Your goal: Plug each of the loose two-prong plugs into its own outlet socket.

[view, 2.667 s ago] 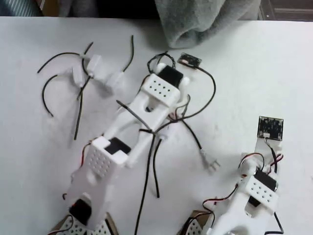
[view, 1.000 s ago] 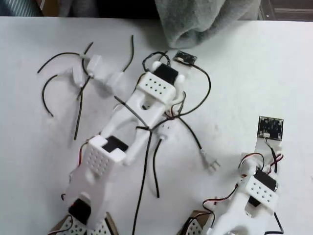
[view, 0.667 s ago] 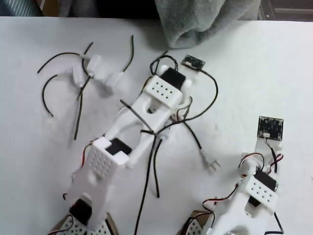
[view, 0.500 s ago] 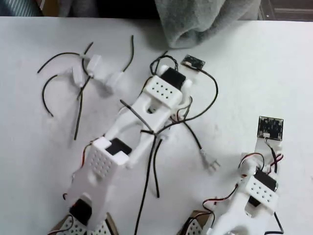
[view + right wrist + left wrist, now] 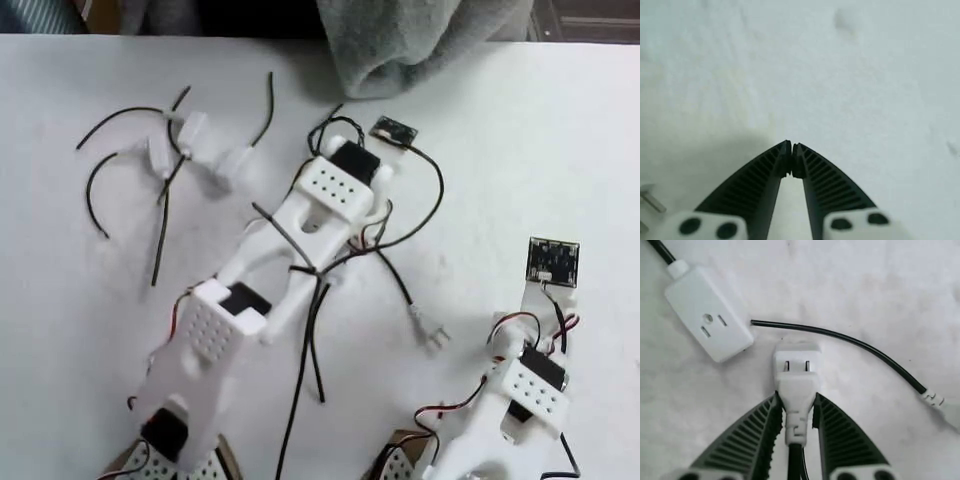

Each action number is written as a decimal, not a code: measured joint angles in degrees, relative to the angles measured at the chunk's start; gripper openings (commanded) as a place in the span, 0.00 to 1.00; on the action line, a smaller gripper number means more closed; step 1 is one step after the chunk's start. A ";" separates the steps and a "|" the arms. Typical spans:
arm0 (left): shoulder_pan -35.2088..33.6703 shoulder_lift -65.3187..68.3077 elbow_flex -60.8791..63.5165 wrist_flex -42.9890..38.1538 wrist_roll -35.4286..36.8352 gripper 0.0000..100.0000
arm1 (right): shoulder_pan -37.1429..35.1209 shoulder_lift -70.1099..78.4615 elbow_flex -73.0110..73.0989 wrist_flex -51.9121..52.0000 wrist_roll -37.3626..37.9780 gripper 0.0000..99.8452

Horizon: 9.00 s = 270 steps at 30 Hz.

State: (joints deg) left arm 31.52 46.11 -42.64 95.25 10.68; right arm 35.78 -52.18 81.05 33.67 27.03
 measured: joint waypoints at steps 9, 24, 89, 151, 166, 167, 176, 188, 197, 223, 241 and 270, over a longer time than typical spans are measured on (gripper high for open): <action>-0.35 0.00 -0.09 1.49 -4.13 0.02 | 0.00 0.00 0.00 0.00 0.00 0.02; -1.85 5.63 -9.76 6.15 -16.18 0.02 | 0.00 0.00 0.00 0.00 0.00 0.02; 0.88 5.19 2.46 6.42 -61.89 0.03 | 0.00 0.00 0.00 0.00 0.00 0.02; 6.95 5.71 -43.52 6.42 -50.11 0.19 | -1.49 0.00 0.00 0.00 0.26 0.02; 8.35 -13.45 -50.90 -7.30 -50.11 0.19 | -1.49 0.00 0.00 0.00 0.26 0.09; 8.35 -14.59 -50.90 -7.91 -50.11 0.19 | -1.49 0.00 0.00 0.00 0.26 0.11; -1.32 -26.55 -50.90 -10.99 -48.00 0.19 | -8.00 0.00 0.18 0.00 2.37 0.14; -39.56 -37.01 -51.87 0.44 -24.26 0.19 | -35.34 0.09 -23.91 26.46 -2.29 0.18; -55.65 -37.19 -38.42 7.21 -19.60 0.19 | -52.92 2.37 -31.74 33.23 -9.14 0.20; -53.63 -37.01 59.96 -39.30 -6.42 0.19 | -55.03 26.64 -38.15 15.30 -18.81 0.14; -53.01 -36.92 66.29 -50.99 -7.56 0.19 | -56.79 33.93 -38.24 14.68 -18.37 0.13; -51.96 -36.92 66.37 -50.99 -7.56 0.19 | -56.53 36.48 -40.97 15.91 -13.45 0.02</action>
State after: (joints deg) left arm -20.44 9.19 23.74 44.26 3.12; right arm -20.75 -15.69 40.09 49.58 13.58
